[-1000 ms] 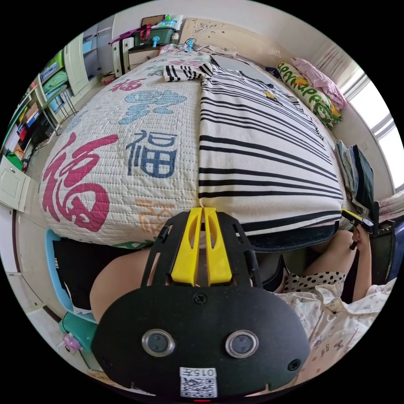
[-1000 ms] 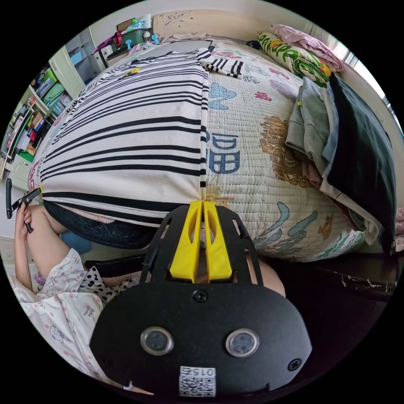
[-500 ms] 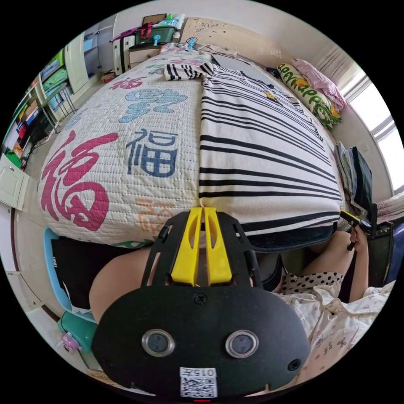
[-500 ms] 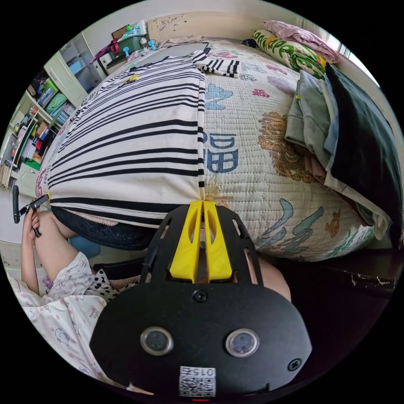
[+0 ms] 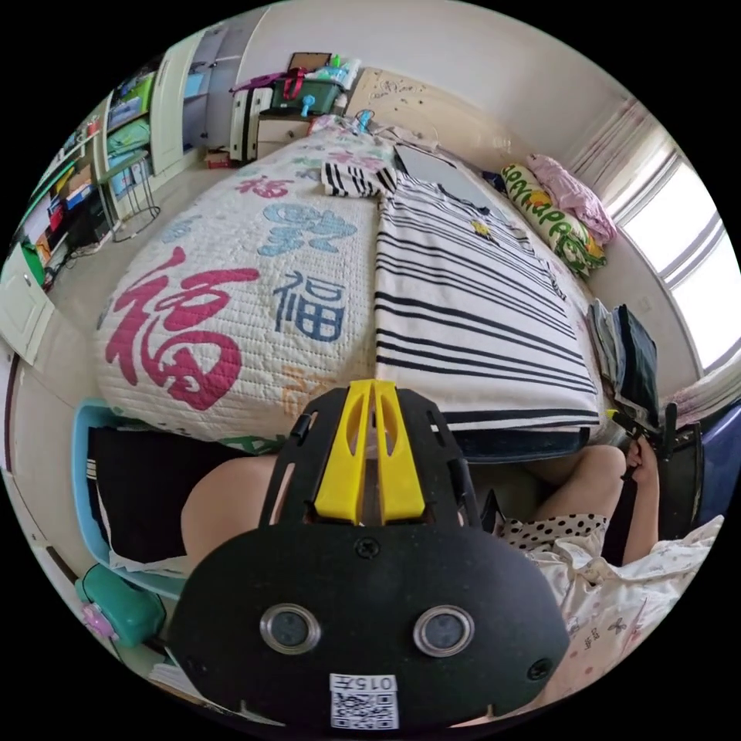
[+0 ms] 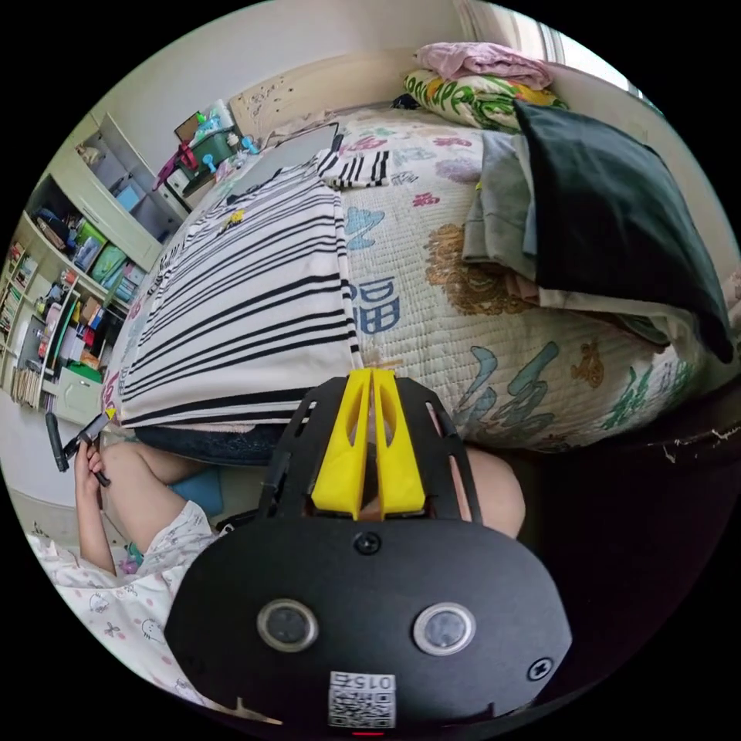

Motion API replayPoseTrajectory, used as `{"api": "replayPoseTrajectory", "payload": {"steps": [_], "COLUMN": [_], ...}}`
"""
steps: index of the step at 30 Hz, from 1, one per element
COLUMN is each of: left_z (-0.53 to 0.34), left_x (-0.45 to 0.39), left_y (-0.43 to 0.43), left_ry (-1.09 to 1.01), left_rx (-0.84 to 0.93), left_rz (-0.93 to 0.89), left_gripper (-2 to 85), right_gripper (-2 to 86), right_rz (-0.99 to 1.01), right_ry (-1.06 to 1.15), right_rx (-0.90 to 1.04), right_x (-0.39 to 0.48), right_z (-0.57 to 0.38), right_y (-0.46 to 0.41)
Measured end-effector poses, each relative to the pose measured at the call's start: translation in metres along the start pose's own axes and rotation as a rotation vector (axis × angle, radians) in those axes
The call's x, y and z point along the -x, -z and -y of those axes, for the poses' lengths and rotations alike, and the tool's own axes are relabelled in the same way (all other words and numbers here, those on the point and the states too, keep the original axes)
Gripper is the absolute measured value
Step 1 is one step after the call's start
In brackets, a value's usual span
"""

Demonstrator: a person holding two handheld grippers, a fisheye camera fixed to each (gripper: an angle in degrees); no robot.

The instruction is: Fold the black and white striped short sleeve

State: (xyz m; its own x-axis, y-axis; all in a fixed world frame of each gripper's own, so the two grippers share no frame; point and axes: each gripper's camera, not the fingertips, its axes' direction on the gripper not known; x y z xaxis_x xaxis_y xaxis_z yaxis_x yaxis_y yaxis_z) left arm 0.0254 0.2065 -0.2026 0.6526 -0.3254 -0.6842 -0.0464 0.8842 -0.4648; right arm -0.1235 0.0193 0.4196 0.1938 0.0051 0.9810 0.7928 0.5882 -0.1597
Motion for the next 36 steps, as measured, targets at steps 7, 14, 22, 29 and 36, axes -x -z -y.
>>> {"api": "replayPoseTrajectory", "payload": {"steps": [7,14,22,29,36], "left_z": [-0.002,0.083,0.222,0.346,0.382], "left_x": [0.008,-0.076,-0.232,-0.419,-0.564], "left_y": [0.011,-0.068,-0.245,-0.464,-0.656], "left_ry": [-0.049,-0.300,-0.535,-0.568,-0.553], "left_rx": [-0.200,-0.249,-0.129,0.035,0.214], "left_rz": [0.050,-0.122,-0.385,-0.392,-0.289], "left_gripper": [-0.1,5.3,6.0,7.8,10.1], "right_gripper": [6.0,10.5,13.5,11.3,12.8], "right_rz": [0.082,0.297,0.531,0.557,0.448], "right_ry": [-0.050,-0.099,-0.420,-0.314,-0.102], "right_rx": [-0.218,-0.318,-0.324,-0.310,-0.213], "right_x": [0.005,0.020,-0.026,-0.010,0.038], "right_z": [0.016,0.168,0.299,0.318,0.303], "right_y": [0.117,0.113,0.021,0.006,0.043]}}
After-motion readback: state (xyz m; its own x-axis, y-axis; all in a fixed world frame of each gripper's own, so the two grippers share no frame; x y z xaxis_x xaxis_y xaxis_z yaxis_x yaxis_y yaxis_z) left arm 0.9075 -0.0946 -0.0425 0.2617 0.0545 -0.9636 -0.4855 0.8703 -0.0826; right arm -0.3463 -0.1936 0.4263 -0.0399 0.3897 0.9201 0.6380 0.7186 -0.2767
